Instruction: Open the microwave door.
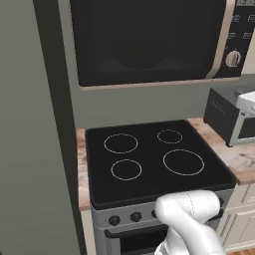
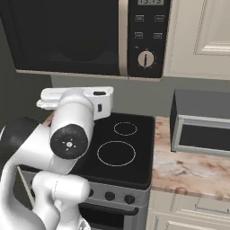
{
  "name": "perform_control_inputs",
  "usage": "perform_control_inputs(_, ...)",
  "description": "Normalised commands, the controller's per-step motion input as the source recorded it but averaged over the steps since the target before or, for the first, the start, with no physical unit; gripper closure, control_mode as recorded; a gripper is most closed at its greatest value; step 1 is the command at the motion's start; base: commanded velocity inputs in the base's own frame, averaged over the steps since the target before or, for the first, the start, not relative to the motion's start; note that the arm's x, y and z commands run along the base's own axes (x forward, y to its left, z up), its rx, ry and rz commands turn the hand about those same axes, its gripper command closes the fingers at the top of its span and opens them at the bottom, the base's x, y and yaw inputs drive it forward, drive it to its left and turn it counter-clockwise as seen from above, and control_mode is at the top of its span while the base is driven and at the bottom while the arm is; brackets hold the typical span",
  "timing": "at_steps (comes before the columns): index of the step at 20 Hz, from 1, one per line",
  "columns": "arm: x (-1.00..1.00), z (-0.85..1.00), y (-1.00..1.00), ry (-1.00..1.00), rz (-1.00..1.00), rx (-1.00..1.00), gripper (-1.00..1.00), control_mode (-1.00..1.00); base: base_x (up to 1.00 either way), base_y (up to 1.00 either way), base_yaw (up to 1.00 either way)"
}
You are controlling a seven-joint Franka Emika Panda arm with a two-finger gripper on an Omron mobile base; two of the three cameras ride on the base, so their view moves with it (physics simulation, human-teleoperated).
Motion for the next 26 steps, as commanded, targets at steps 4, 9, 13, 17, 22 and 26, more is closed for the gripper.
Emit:
perform_control_inputs(4,0.4,0.08,-0.11,-0.24,0.0,0.0,-1.0,-1.0,0.0,0.0,0.0)
perform_control_inputs(9,0.52,0.29,-0.14,-0.19,0.0,0.0,-1.0,-1.0,0.0,0.0,0.0)
perform_control_inputs(13,0.37,0.54,-0.33,-0.07,0.0,0.04,-1.0,-1.0,0.0,0.0,0.0)
perform_control_inputs(17,0.24,0.51,-0.28,0.0,0.0,0.06,-1.0,-1.0,0.0,0.0,0.0)
perform_control_inputs(22,0.13,0.19,-0.29,0.0,0.0,0.02,-1.0,-1.0,0.0,0.0,0.0)
perform_control_inputs(26,0.31,0.04,-0.12,0.0,0.0,0.0,-1.0,-1.0,0.0,0.0,0.0)
